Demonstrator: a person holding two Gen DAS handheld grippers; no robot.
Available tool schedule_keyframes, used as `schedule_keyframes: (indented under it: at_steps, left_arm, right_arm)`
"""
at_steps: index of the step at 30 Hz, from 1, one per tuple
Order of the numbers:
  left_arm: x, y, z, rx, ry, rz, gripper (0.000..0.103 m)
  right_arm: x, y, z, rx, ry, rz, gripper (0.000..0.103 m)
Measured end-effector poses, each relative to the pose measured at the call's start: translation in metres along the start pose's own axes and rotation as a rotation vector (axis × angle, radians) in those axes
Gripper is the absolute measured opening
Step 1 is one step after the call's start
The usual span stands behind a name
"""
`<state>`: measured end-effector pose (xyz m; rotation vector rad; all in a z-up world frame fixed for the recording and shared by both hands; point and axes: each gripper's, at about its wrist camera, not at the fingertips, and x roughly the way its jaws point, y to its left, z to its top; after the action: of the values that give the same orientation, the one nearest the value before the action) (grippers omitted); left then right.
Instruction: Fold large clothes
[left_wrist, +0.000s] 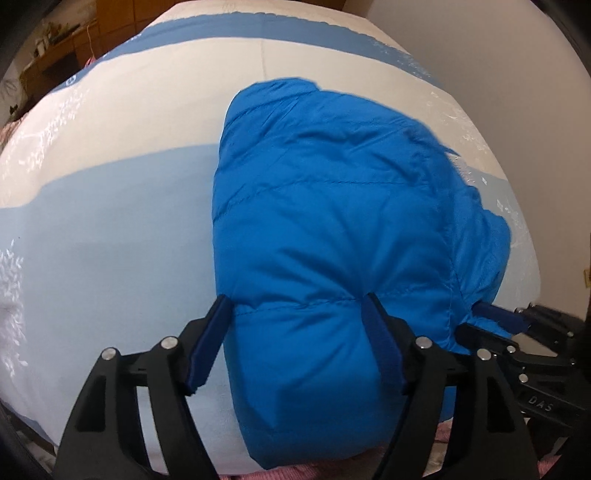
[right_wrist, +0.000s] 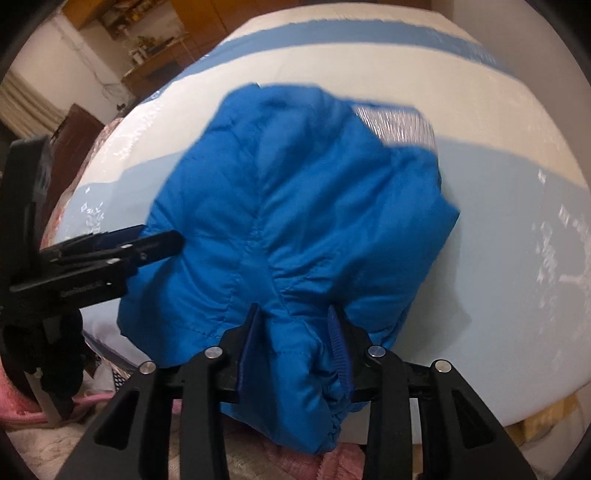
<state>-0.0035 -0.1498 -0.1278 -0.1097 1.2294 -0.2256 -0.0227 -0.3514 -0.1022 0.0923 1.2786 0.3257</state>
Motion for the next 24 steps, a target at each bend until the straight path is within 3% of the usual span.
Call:
schedule_keyframes:
  at_steps: [5, 11, 15, 18, 21, 24]
  left_arm:
    - [0.013, 0.002, -0.007, 0.006, -0.021, 0.026, 0.076]
    - [0.020, 0.007, -0.007, -0.015, -0.016, 0.008, 0.078]
    - [0.012, 0.013, -0.002, -0.048, 0.015, -0.020, 0.076]
    - [-0.001, 0.011, 0.003, -0.034, 0.005, 0.008, 0.071]
    - [-0.016, 0.003, 0.009, 0.022, -0.042, 0.064, 0.070]
    - [-0.023, 0.003, 0.017, 0.037, -0.052, 0.052, 0.071]
  right_arm:
    - [0.018, -0.004, -0.006, -0.005, -0.007, -0.015, 0.036]
    - [0.023, -0.008, -0.001, 0.010, -0.010, 0.001, 0.036]
    - [0.006, -0.014, 0.005, 0.055, 0.015, 0.024, 0.035]
    - [-0.014, -0.016, 0.010, 0.063, -0.006, 0.008, 0.036]
    - [-0.035, -0.011, 0.014, 0.059, -0.060, -0.023, 0.041]
    - [-0.053, -0.017, 0.020, 0.095, -0.118, -0.026, 0.059]
